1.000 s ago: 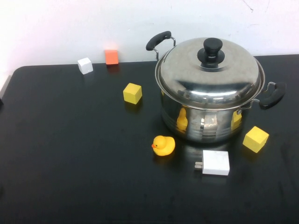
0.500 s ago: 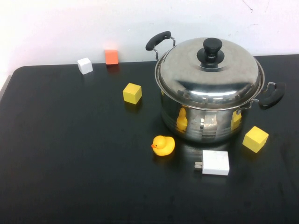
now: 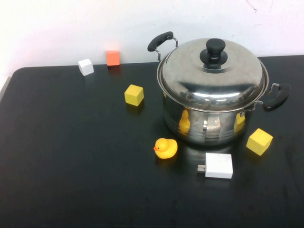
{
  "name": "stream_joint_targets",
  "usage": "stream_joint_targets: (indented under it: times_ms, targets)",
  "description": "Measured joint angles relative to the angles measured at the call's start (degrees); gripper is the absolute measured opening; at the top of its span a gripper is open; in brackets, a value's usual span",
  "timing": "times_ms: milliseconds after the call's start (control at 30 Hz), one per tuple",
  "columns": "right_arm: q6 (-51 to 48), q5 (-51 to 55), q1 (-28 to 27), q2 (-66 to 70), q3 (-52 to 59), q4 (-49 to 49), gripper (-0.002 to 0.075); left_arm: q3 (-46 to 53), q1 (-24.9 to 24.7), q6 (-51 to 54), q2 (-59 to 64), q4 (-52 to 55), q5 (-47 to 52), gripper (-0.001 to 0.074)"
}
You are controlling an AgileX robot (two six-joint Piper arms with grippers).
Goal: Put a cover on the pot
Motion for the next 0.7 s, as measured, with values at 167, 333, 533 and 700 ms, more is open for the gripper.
stream_joint_targets:
  times_ms: [167, 333, 533, 700]
  targets:
    - [0.0, 0.0, 0.0, 0.0, 0.0, 0.0, -0.0002, 2.4, 0.0, -0.1, 0.0, 4.2, -0.8, -0.0001]
    - [0.0, 0.0, 0.0, 0.0, 0.0, 0.0, -0.0002, 5.9, 0.0, 0.7, 0.0, 2.1, -0.6, -0.0001]
    - [0.0, 0.0, 0.0, 0.0, 0.0, 0.0, -0.0002, 9.1, 0.0, 2.1, 0.0, -0.4, 0.7, -0.0001]
    - [0.0, 0.0, 0.0, 0.0, 0.0, 0.0, -0.0002, 10.5, 0.0, 13.6, 0.0, -16.5, 6.0, -0.0001]
